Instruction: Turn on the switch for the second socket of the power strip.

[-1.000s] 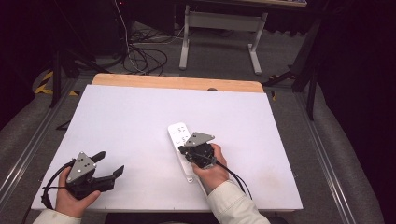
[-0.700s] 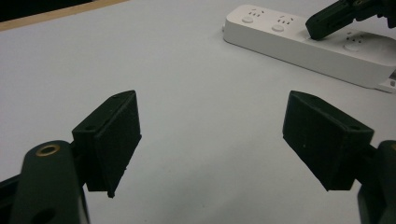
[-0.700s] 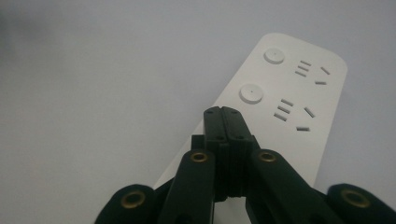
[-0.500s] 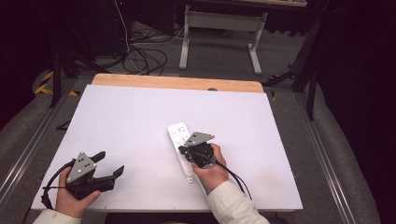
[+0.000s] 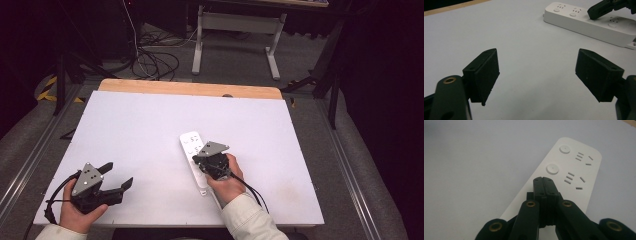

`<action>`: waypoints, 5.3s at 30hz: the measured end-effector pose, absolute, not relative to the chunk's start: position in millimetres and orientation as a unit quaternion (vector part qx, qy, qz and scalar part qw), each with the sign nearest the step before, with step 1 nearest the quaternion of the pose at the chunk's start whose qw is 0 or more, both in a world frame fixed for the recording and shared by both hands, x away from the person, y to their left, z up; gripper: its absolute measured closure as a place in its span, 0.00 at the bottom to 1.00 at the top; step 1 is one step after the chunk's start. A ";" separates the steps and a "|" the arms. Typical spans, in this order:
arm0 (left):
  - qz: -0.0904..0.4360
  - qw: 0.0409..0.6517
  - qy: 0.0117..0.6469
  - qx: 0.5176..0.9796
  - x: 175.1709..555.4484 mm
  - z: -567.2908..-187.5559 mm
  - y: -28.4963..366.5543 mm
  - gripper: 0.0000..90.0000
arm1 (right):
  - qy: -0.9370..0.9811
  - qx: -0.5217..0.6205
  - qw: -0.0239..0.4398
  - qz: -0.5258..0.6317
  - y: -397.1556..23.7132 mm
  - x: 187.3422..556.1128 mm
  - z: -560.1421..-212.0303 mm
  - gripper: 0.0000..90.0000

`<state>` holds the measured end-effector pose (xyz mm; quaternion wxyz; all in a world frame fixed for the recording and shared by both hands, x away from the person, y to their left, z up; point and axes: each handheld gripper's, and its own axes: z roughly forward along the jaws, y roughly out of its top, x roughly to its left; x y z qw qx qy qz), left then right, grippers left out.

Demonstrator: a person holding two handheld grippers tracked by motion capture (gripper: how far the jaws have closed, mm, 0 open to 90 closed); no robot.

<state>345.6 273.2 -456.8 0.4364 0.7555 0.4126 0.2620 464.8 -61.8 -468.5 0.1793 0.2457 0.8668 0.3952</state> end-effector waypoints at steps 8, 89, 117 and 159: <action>0.261 0.437 0.414 0.755 345.4 -457.0 272.9 0.22 | 0.870 0.244 0.169 0.393 -62.1 464.6 -467.9 1.00; 0.256 0.445 0.413 0.752 342.1 -455.7 275.7 0.21 | 0.828 0.248 0.167 0.475 -157.1 424.3 -399.3 0.31; 0.265 0.442 0.411 0.752 342.5 -455.8 275.0 0.20 | 0.810 0.300 0.177 0.472 -223.8 411.5 -433.0 0.22; 0.273 0.437 0.415 0.750 342.9 -457.1 275.8 0.20 | 0.808 0.344 0.168 0.447 -262.0 407.8 -481.7 0.20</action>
